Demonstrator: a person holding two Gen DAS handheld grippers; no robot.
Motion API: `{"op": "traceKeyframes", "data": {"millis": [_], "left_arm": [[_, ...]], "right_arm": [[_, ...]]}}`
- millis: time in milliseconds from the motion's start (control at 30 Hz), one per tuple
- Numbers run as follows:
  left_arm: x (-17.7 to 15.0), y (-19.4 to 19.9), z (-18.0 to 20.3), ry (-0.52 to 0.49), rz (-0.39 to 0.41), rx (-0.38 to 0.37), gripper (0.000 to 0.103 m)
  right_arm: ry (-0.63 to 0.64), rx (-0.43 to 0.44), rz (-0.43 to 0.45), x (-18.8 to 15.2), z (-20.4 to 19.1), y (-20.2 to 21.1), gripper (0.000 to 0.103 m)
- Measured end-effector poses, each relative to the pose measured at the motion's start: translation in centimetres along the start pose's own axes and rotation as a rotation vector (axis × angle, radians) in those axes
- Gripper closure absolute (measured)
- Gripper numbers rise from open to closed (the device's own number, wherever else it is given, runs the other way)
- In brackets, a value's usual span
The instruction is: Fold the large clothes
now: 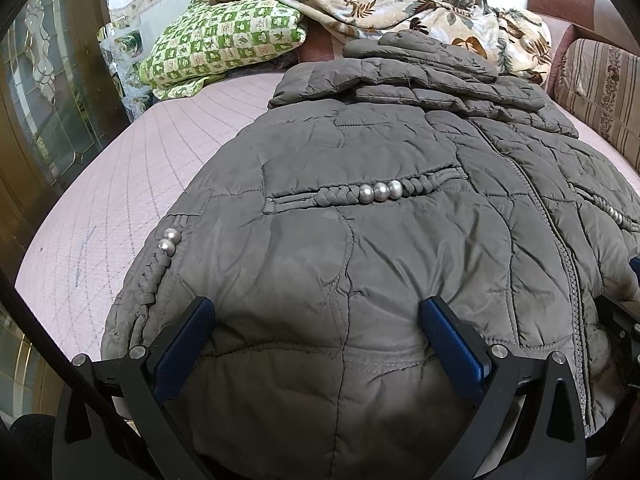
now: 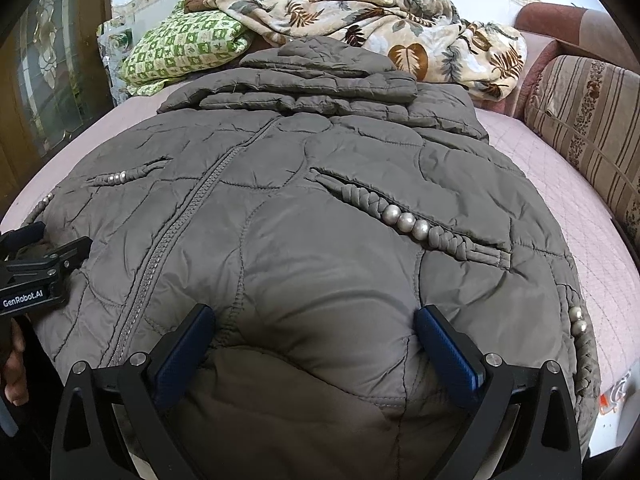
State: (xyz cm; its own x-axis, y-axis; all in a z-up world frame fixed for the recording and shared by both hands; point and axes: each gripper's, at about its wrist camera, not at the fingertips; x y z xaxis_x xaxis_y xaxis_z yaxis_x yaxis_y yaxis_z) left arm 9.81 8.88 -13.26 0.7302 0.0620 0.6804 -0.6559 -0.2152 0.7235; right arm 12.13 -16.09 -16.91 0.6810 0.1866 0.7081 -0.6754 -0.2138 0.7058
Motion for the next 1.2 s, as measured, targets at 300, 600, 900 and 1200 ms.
{"op": "traceKeyframes", "data": {"millis": [300,600,900,1200], "left_arm": [[0.7,1.7,-3.6,0.080,0.036,-0.041,0.000],[-1.4,2.0,-15.9,0.489,0.029,-0.048,0.019],[-3.2,-1.2,-18.1,0.641,-0.078,-0.190,0.045],[-5.2,-0.2,-17.0,0.699,-0.085,-0.288,0.045]], "right_arm": [[-0.077,0.213,0.015,0.2,3.1,3.2,0.001],[-0.396,0.080,0.131,-2.0,15.2,8.7,0.002],[-0.779,0.207,-0.001,-5.6,21.0,5.0,0.017],[-0.773,0.324,-0.030,-5.9,19.3,4.0,0.017]]}}
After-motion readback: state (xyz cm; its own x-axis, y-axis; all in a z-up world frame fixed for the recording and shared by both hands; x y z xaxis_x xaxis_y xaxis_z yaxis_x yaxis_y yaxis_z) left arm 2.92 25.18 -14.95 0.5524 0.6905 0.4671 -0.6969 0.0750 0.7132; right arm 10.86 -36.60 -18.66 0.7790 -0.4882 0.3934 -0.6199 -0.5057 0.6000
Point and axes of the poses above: each gripper's, at about its wrist camera, not at the fingertips, and y roughly against the way its jaws point, z to its right, x to its top
